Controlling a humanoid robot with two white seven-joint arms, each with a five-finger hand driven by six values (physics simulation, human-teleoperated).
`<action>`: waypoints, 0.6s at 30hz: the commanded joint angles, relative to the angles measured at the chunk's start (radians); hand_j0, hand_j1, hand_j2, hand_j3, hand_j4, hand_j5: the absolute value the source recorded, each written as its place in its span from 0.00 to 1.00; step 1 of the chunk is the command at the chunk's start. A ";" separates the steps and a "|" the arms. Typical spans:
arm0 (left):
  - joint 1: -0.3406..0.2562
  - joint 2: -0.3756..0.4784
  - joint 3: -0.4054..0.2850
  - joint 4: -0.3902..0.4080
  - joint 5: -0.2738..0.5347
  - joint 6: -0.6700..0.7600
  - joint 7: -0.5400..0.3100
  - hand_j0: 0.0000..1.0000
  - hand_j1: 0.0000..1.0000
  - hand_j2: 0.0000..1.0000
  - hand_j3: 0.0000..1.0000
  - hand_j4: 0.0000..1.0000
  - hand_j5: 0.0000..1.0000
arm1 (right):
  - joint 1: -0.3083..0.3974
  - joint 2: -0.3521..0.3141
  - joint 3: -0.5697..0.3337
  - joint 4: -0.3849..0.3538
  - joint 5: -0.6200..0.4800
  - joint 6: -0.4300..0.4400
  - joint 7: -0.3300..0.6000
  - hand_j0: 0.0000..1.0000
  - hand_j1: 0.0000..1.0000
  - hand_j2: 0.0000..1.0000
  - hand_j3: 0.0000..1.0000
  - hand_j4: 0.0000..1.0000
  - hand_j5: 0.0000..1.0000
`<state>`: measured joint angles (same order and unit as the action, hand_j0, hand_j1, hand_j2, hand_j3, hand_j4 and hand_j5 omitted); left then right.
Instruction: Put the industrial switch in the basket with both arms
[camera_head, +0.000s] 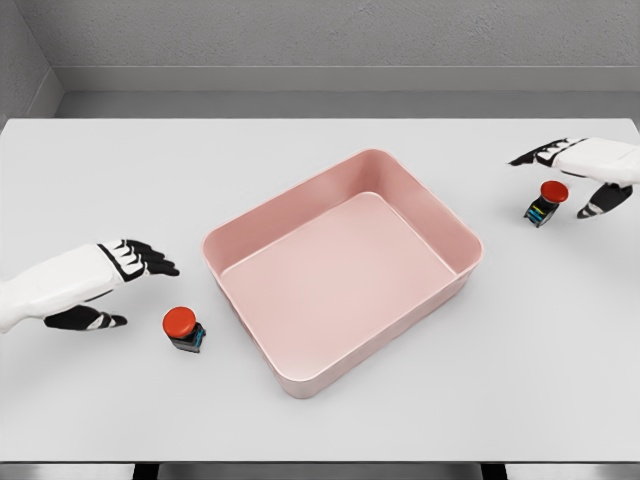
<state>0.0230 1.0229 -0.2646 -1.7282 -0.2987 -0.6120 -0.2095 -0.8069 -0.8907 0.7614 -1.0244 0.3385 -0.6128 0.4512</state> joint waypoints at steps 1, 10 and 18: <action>0.000 0.002 0.001 -0.002 0.007 0.001 -0.001 0.87 0.87 0.87 0.87 0.87 0.87 | 0.000 0.015 -0.004 0.060 -0.004 0.002 -0.002 1.00 1.00 1.00 1.00 1.00 1.00; 0.017 0.000 -0.001 -0.030 0.006 0.001 -0.001 0.87 0.87 0.87 0.87 0.87 0.87 | 0.002 0.087 -0.002 0.070 -0.004 0.002 0.000 1.00 1.00 1.00 1.00 1.00 1.00; 0.031 -0.001 -0.001 -0.044 0.006 0.001 -0.001 0.87 0.87 0.87 0.87 0.87 0.87 | 0.000 0.095 -0.004 0.153 0.019 0.002 -0.023 1.00 1.00 1.00 1.00 1.00 1.00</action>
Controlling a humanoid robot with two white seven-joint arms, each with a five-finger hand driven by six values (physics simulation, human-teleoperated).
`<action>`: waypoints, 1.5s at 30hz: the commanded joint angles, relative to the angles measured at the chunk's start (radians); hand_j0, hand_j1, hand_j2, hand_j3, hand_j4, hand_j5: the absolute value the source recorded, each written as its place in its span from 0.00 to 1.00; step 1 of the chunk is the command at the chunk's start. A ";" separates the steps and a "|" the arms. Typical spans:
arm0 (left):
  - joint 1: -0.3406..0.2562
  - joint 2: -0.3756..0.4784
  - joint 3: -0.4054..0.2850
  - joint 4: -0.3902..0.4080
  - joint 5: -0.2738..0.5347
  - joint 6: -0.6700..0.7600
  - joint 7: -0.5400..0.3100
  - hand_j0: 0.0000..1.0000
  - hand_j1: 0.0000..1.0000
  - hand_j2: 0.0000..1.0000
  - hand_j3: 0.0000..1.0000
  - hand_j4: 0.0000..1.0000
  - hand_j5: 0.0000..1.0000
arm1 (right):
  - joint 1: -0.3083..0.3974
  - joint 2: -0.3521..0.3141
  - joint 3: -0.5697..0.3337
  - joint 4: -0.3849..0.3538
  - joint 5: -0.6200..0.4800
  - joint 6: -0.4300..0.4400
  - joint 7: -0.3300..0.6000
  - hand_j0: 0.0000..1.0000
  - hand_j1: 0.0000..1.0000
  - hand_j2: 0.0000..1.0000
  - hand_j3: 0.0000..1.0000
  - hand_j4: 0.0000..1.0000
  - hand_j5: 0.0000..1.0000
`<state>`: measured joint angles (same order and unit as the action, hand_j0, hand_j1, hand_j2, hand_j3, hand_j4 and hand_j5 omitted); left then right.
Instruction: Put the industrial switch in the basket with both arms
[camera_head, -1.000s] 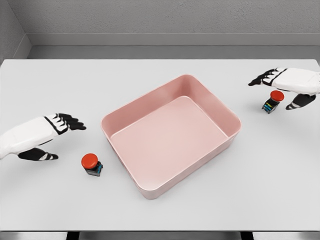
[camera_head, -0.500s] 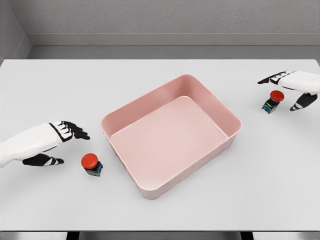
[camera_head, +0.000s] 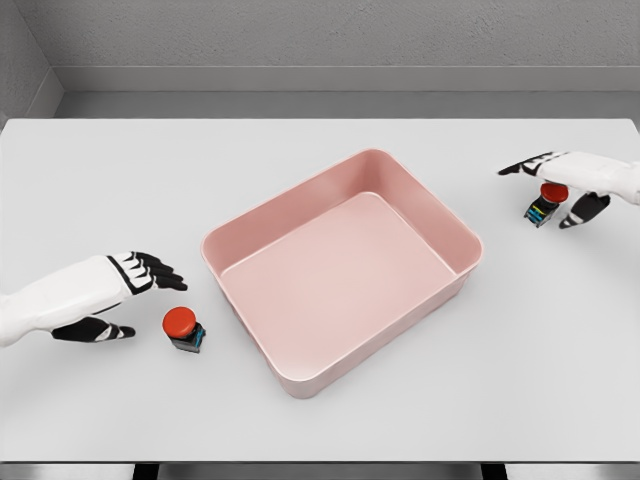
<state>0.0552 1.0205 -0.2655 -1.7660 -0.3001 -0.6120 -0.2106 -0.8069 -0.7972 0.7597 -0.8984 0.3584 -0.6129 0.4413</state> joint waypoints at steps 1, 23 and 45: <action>0.000 0.001 0.000 -0.009 0.007 0.001 0.000 0.87 0.87 0.87 0.87 0.87 0.87 | 0.000 0.001 -0.002 0.036 -0.002 0.002 -0.018 1.00 1.00 1.00 1.00 1.00 1.00; -0.008 -0.057 -0.043 -0.032 -0.008 0.001 -0.029 0.81 0.81 0.81 0.81 0.81 0.81 | -0.011 0.032 0.000 0.073 0.001 0.002 -0.065 0.88 0.88 0.88 0.88 0.88 0.88; -0.014 -0.091 -0.052 -0.033 -0.014 0.001 -0.043 0.79 0.79 0.79 0.79 0.79 0.79 | 0.008 0.027 0.009 0.062 0.027 0.002 -0.065 0.71 0.71 0.71 0.71 0.71 0.71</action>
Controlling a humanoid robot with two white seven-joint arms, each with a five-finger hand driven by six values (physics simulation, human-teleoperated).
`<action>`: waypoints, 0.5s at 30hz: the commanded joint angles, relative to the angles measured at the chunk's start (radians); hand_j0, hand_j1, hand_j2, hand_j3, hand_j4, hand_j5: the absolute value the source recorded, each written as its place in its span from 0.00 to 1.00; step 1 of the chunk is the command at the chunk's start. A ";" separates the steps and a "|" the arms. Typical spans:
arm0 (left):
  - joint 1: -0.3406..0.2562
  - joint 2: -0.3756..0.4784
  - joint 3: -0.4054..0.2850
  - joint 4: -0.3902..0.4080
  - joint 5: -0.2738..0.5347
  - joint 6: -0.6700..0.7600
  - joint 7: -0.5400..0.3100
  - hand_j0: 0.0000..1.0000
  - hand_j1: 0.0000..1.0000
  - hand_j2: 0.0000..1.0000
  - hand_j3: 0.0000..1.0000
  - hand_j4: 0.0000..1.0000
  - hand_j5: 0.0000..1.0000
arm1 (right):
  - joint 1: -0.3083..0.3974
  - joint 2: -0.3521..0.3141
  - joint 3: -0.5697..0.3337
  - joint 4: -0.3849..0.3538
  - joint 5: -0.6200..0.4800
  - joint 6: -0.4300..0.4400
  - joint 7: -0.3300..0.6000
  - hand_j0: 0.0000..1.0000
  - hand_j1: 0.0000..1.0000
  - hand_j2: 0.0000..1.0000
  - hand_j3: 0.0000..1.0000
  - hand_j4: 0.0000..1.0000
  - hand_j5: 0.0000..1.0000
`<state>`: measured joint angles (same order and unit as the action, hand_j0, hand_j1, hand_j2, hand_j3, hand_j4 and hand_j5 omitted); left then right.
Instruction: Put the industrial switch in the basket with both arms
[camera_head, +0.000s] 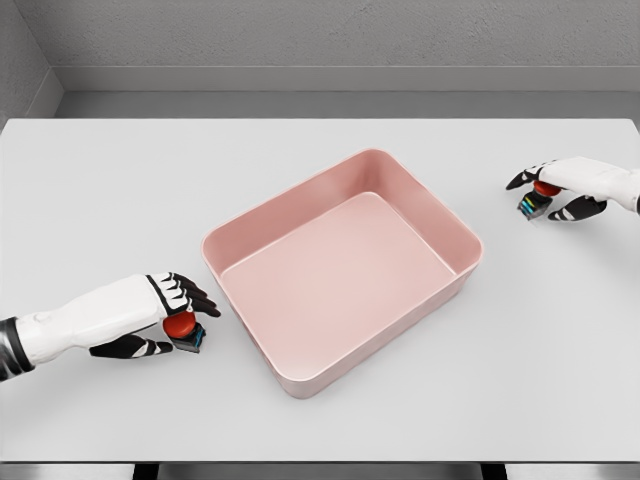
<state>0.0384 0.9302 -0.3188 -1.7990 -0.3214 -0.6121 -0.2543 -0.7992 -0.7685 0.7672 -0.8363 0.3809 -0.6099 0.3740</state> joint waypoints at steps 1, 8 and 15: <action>-0.009 -0.001 -0.017 0.000 0.005 0.001 -0.013 0.75 0.75 0.75 0.75 0.75 0.75 | 0.000 -0.002 0.000 -0.001 0.009 -0.001 0.002 0.70 0.70 0.70 0.70 0.70 0.70; -0.031 -0.014 -0.043 0.000 0.007 0.001 -0.028 0.69 0.69 0.69 0.69 0.69 0.69 | 0.000 -0.003 -0.002 -0.001 0.010 -0.001 0.000 0.60 0.60 0.60 0.60 0.60 0.60; -0.031 -0.013 -0.042 0.000 0.009 0.001 -0.028 0.58 0.58 0.58 0.58 0.58 0.58 | -0.002 -0.005 -0.008 -0.006 0.010 -0.001 0.002 0.55 0.55 0.55 0.55 0.55 0.55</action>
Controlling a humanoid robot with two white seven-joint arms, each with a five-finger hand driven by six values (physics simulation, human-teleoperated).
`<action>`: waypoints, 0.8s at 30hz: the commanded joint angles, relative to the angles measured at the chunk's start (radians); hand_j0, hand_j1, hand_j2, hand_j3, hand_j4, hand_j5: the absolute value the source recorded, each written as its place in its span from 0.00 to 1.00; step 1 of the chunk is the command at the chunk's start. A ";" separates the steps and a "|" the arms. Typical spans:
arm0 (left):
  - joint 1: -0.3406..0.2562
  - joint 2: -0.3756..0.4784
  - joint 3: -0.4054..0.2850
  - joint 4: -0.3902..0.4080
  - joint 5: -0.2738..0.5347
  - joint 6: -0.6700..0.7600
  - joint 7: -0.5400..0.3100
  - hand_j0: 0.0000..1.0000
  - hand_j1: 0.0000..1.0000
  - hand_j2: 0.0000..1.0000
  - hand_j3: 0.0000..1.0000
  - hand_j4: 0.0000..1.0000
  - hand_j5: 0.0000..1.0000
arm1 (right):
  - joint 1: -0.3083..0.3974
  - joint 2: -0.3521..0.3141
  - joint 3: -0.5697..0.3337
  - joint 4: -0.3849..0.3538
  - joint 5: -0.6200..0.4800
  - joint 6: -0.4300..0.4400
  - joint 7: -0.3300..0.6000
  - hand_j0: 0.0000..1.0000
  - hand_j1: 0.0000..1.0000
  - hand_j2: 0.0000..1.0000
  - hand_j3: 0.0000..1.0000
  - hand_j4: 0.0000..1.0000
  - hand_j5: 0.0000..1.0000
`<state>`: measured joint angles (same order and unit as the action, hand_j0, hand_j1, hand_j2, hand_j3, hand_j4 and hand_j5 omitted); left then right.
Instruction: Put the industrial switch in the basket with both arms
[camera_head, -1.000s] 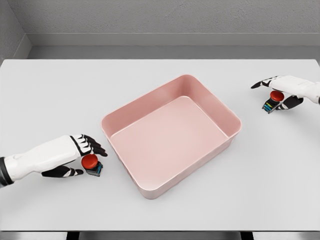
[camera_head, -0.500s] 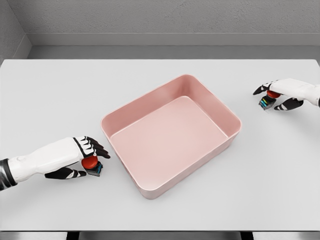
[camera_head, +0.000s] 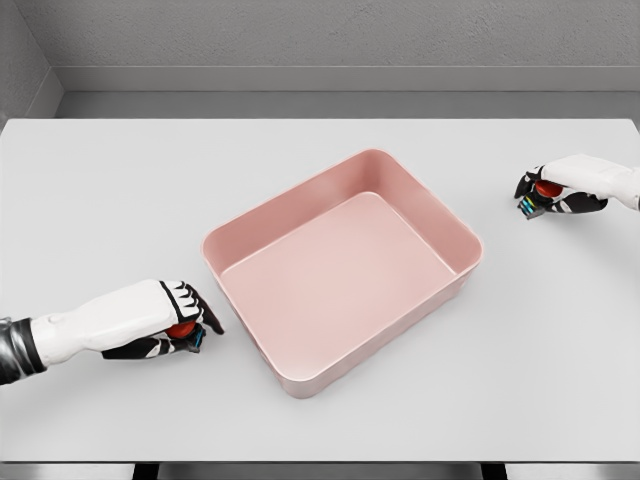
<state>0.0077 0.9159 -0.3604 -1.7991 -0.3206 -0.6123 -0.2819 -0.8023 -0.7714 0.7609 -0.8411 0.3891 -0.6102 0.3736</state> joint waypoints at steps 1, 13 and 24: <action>0.000 0.003 0.001 0.000 0.009 0.001 0.000 0.58 0.58 0.58 0.58 0.58 0.58 | 0.000 -0.002 -0.002 -0.001 0.002 -0.001 0.001 0.55 0.55 0.55 0.55 0.55 0.55; -0.008 0.014 0.006 0.000 0.017 0.001 0.001 0.51 0.51 0.51 0.51 0.51 0.51 | -0.006 -0.058 -0.029 -0.095 0.002 -0.001 0.002 0.55 0.55 0.55 0.55 0.55 0.55; -0.026 0.047 0.009 0.000 0.058 0.001 0.001 0.52 0.52 0.52 0.52 0.52 0.52 | 0.005 -0.132 -0.057 -0.243 0.001 -0.001 0.007 0.55 0.55 0.55 0.55 0.55 0.55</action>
<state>-0.0184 0.9588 -0.3507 -1.7991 -0.2762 -0.6124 -0.2812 -0.7977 -0.8881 0.7070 -1.0530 0.3964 -0.6130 0.3809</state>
